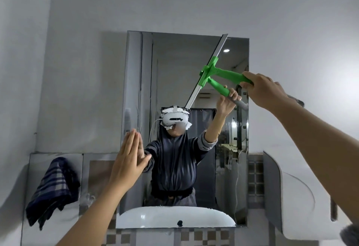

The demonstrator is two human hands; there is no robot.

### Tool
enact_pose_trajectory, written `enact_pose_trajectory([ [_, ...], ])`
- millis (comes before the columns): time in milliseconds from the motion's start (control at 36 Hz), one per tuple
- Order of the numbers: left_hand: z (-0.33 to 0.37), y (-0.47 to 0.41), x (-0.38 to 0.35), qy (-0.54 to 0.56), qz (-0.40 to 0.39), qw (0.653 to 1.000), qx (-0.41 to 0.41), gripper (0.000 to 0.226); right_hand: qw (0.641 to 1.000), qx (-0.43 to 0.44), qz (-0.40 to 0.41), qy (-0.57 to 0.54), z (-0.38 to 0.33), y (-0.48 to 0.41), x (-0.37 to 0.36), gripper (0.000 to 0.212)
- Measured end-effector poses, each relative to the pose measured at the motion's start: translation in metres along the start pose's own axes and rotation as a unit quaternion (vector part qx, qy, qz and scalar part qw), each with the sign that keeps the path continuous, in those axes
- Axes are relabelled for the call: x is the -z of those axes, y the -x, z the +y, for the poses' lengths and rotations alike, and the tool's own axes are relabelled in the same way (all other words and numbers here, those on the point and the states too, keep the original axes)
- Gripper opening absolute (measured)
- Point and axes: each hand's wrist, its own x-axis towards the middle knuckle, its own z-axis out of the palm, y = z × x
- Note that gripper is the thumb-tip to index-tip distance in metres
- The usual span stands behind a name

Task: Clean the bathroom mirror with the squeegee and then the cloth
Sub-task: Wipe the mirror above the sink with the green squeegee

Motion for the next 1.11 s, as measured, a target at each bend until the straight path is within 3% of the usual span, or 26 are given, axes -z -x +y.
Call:
enact_pose_trajectory([
  [333, 0.0, 0.002, -0.001, 0.01, -0.003, 1.0, -0.003, 0.083, 0.995, -0.076, 0.006, -0.059, 0.017, 0.032, -0.013, 0.018],
  [778, -0.008, 0.004, 0.003, 0.034, -0.02, 0.999, -0.029, 0.084, 0.959, -0.192, 0.068, -0.199, -0.048, 0.068, -0.06, 0.026],
  [1111, -0.02, 0.002, 0.012, 0.025, -0.055, 0.996, -0.062, 0.089, 0.888, -0.282, 0.146, -0.334, -0.14, 0.058, -0.081, 0.03],
])
